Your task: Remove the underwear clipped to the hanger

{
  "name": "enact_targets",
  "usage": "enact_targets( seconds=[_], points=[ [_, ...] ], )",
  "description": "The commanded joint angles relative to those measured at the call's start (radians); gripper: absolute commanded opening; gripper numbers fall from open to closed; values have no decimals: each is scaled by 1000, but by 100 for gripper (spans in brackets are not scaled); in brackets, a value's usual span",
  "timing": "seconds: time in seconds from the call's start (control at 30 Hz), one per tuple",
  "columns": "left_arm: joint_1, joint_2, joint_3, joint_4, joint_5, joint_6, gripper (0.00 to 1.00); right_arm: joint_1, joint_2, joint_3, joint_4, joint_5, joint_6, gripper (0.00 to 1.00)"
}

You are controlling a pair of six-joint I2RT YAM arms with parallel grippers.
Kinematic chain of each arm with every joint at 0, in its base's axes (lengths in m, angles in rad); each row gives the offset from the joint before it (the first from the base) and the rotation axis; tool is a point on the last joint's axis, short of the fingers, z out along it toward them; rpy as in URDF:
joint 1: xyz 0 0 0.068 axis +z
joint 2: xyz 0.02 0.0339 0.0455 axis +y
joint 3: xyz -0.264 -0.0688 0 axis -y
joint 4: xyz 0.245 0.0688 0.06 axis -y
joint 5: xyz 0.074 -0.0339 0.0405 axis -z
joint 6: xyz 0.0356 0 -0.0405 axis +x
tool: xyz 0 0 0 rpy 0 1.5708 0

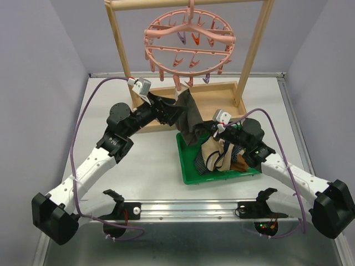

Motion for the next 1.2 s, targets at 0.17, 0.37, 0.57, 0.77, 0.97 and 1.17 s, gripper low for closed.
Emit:
enact_targets(
  seconds=[0.17, 0.37, 0.57, 0.77, 0.97, 1.17],
  points=[
    [-61, 58, 76, 122, -58, -13, 87, -5, -5, -30, 47, -18, -7, 1],
    [-68, 118, 96, 168, -103, -28, 87, -4, -6, -33, 50, -21, -2, 1],
    [-71, 177, 119, 193, -188, -33, 86, -4, -13, -43, 53, -21, -1, 1],
    [-70, 190, 131, 201, -287, 3, 86, -4, -19, -47, 56, -21, -1, 1],
    [-39, 237, 171, 201, -259, 6, 85, -4, -19, -53, 61, -24, -1, 1],
    [-21, 302, 231, 201, -235, 3, 83, -4, -26, -58, 65, -22, -1, 0]
  ],
)
